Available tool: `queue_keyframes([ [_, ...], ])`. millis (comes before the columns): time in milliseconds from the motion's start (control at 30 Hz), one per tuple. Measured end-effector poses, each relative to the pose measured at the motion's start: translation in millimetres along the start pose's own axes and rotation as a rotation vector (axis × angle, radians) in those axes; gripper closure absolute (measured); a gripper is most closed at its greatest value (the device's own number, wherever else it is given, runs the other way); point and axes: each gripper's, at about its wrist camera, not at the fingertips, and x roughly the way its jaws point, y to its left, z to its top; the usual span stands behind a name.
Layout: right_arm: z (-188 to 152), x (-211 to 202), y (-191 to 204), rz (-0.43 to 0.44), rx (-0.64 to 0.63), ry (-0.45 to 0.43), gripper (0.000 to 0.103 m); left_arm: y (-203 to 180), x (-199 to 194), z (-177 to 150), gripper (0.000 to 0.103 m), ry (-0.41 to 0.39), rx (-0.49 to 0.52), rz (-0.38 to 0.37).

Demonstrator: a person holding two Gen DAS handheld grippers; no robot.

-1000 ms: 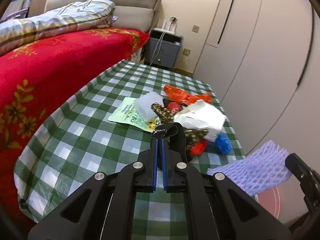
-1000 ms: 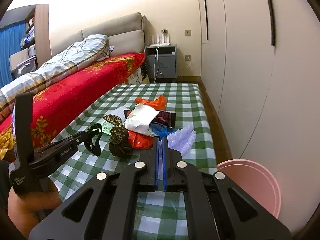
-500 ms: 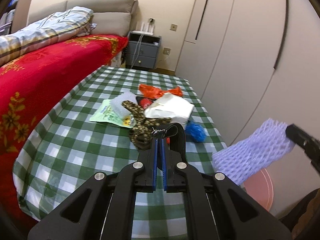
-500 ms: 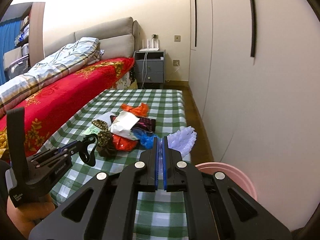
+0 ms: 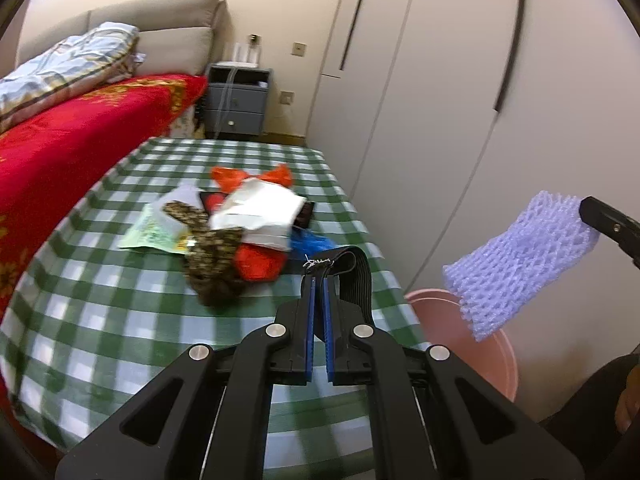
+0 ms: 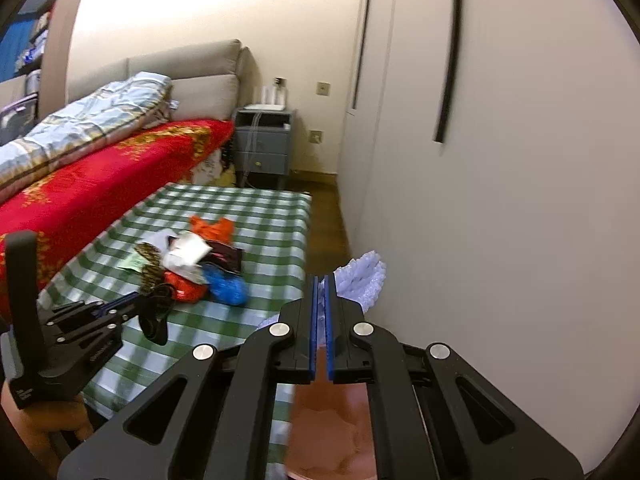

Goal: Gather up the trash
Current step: 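Lift the foam net and black strap and carry both over the pink basin, then open the right tool and the left tool to drop both items into the basin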

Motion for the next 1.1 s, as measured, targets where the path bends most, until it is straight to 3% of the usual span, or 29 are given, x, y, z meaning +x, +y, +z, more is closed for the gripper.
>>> queue_keyframes([
  [267,-12,16,-30,-0.106,0.051,0.054,0.1,-39,24,-3,0.099,0.038,0.028,-0.092],
  [533,-19,36,-32,-0.188,0.038,0.116,0.1,-70,57,-3,0.099,0.078,0.052,-0.188],
  [1000,-33,62,-53,-0.222,0.141,0.208,0.1,-112,99,-1,0.099,0.136,0.122,-0.317],
  [1100,-35,65,-58,-0.255,0.16,0.22,0.096,-114,108,-3,0.096,0.165,0.115,-0.336],
])
